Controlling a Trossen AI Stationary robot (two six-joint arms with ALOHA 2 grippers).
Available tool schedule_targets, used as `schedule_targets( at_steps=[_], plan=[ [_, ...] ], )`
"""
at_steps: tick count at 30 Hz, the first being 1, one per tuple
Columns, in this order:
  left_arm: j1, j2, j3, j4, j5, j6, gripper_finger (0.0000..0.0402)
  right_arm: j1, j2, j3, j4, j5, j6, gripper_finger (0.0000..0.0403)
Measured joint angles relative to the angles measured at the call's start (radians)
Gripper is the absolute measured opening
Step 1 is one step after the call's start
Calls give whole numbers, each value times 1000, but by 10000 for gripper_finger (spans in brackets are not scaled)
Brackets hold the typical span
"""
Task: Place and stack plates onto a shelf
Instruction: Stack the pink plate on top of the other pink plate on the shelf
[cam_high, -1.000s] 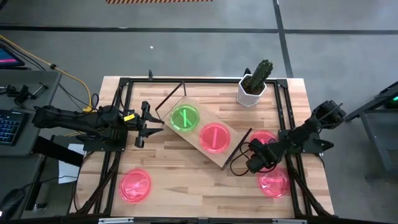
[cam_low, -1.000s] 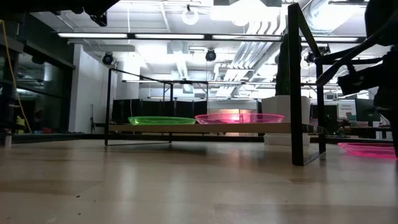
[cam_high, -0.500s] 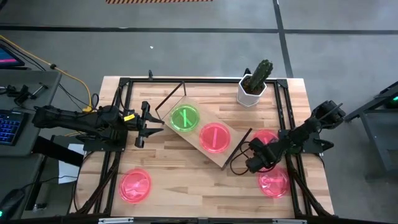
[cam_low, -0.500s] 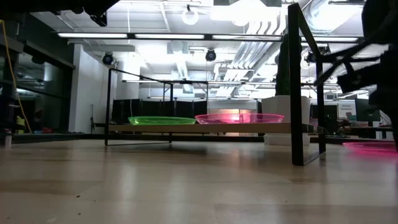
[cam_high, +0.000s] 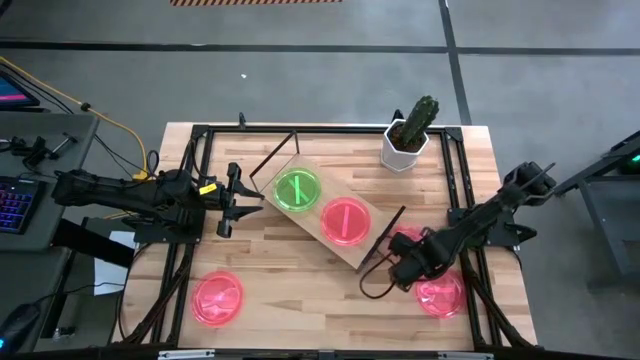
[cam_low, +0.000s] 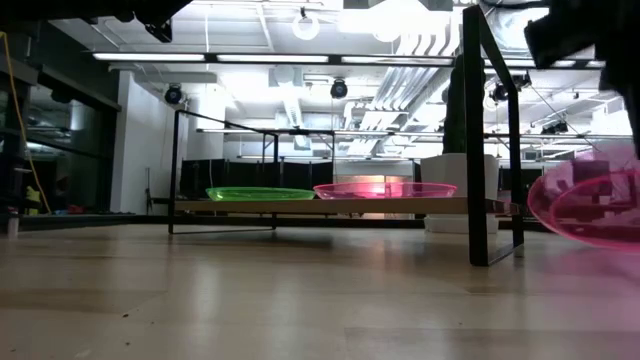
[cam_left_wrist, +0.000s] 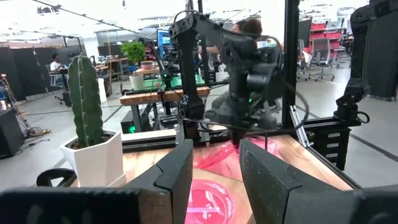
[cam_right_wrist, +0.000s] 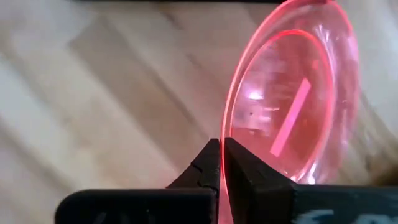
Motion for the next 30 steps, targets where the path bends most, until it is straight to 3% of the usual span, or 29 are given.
schedule_targets(
  at_steps=[9, 13, 16, 19, 24, 30],
  plan=[
    [0, 0, 0, 0, 0, 0, 122, 0, -1, 271, -114, -111, -107, 0],
    [0, 0, 0, 5, 0, 0, 122, 0, -2, 386, -229, -21, -65, 0],
    [0, 0, 0, 8, 0, -1, 122, 2, -3, 401, -304, 67, 14, 0],
    [0, 0, 0, 0, 0, -3, 122, 19, -3, 354, -318, 86, 65, 0],
    [0, 0, 0, -6, 0, -2, 122, 65, -2, 197, -298, -15, 161, 0],
    [0, 0, 0, 7, 0, -3, 122, 134, -33, -58, -113, -122, 287, 0]
  ],
)
